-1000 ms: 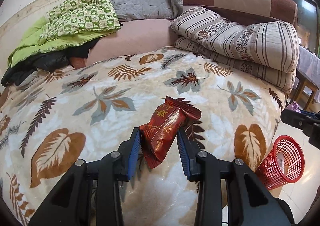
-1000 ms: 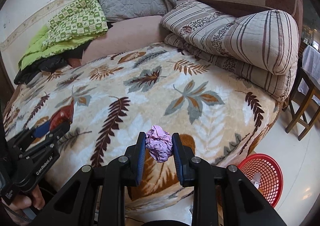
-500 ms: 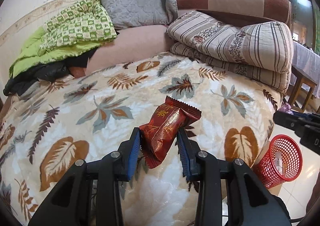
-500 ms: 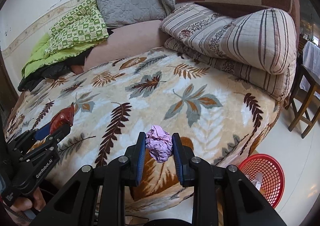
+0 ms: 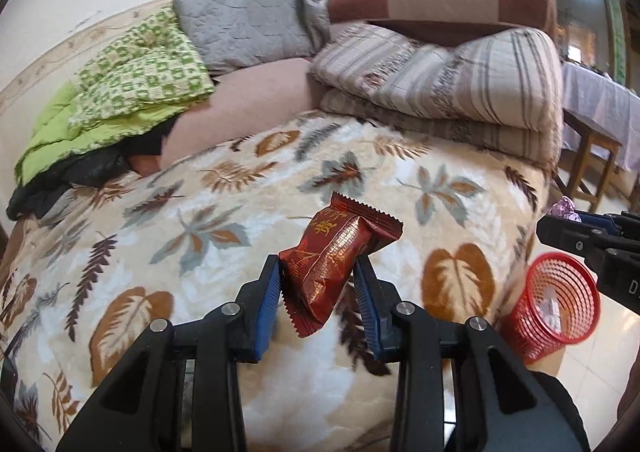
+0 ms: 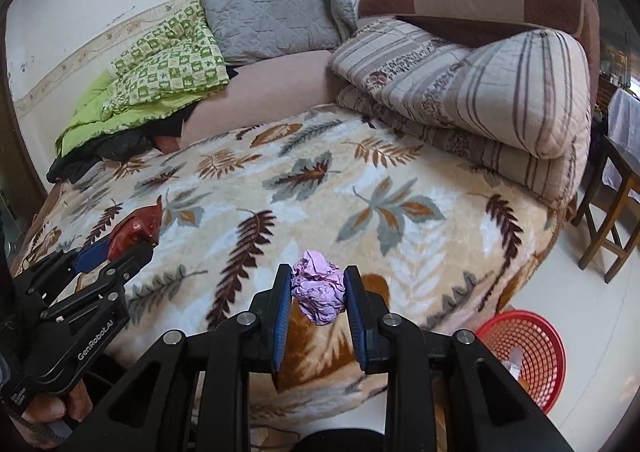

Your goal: Collect trash

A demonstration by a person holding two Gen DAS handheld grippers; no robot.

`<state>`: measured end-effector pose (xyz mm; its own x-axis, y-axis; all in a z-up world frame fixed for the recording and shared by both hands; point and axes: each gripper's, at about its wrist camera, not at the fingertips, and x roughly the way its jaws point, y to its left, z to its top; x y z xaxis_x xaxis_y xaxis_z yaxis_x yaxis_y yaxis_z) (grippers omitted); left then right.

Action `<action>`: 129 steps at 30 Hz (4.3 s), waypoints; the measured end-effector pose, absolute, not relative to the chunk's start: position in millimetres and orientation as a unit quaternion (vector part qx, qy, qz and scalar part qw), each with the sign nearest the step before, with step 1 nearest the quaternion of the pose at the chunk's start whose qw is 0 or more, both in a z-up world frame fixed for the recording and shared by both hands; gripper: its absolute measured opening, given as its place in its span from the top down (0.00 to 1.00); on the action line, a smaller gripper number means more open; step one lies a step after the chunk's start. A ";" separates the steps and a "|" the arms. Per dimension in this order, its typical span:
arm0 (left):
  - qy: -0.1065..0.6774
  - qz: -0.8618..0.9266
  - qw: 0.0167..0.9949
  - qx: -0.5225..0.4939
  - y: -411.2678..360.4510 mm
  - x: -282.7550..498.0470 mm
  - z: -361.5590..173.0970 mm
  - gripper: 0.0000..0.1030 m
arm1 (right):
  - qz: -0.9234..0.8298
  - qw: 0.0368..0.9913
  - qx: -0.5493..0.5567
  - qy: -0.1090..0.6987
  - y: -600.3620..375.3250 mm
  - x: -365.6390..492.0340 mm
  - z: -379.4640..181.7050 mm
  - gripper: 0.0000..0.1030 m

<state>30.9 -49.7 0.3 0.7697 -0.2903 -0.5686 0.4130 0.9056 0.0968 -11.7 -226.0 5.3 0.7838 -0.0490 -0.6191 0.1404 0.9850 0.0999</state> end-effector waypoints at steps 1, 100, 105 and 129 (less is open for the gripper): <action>0.285 -0.194 0.932 0.110 -53.3 29.4 -1.0 0.66 | -0.054 0.941 0.071 0.327 -229.1 -15.9 3.6 0.73; 0.274 -0.374 0.866 0.186 -180.8 -33.3 0.5 0.05 | -0.398 0.856 0.105 0.313 -359.1 -176.7 -19.2 0.03; 0.240 -0.354 0.878 0.214 -145.5 -61.1 0.6 0.03 | -0.370 0.852 0.108 0.356 -324.3 -185.2 -27.6 0.02; 0.271 -0.341 0.885 0.163 -110.2 -59.6 8.8 0.03 | -0.366 0.851 0.036 0.374 -262.1 -192.4 -24.4 0.02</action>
<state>-59.6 -110.2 8.8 0.6202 -0.5163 -0.5906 0.6926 0.7139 0.1032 -192.4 -262.1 -24.4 0.4524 -0.5963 -0.6631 0.6495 0.7298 -0.2132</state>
